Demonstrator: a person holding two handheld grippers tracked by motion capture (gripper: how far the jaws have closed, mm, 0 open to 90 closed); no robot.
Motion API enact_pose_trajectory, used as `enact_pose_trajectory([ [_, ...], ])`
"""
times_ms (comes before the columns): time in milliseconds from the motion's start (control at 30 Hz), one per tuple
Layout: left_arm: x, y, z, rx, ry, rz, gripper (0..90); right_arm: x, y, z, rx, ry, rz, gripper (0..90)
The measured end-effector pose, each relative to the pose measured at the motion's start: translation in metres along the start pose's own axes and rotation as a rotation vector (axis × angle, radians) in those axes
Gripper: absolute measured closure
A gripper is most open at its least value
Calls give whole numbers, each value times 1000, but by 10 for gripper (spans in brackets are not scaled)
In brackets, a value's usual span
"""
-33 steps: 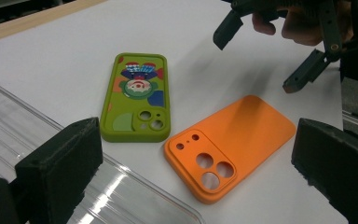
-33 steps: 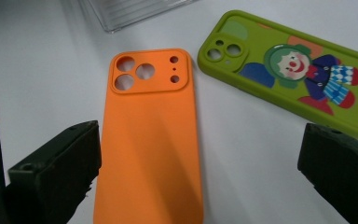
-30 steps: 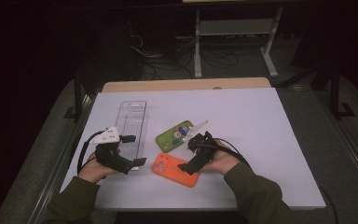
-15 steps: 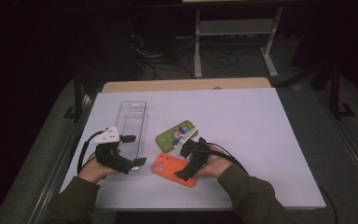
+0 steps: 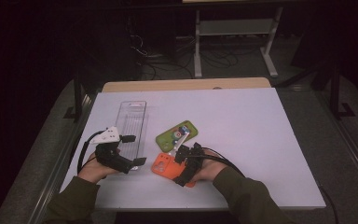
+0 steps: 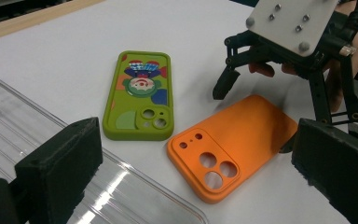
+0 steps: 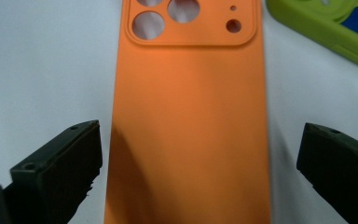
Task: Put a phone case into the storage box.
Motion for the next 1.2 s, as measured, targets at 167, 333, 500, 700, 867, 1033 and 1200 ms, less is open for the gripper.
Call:
enact_pose_trajectory([
  [167,-1,0,0,-3,1,3,14,-4,0,3,8,-2,22,24],
  [333,-1,-1,-1,2,0,3,14,-5,0,4,15,-22,30,52],
  [500,-1,-1,0,-1,2,4,14,-4,0,4,21,-27,31,76],
  [700,-1,-1,-1,3,0,4,14,-1,-1,6,22,-23,29,143],
  [867,-2,-1,-1,1,1,5,14,-1,-1,6,24,-22,27,150],
  [1033,-3,-1,-1,-4,-1,8,14,-1,-1,5,25,-21,27,152],
  [1200,-5,0,-2,-14,-11,20,14,2,-3,1,24,-22,22,152],
])
Point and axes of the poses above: each handheld gripper's, and its own axes: x roughly backward along the jaws, y roughly out of its top, z roughly to its left, the point moved 2 cm from there along -x, roughly forward along the jaws, and after that the axes turned 5 degrees about z, right-handed, at the moved point
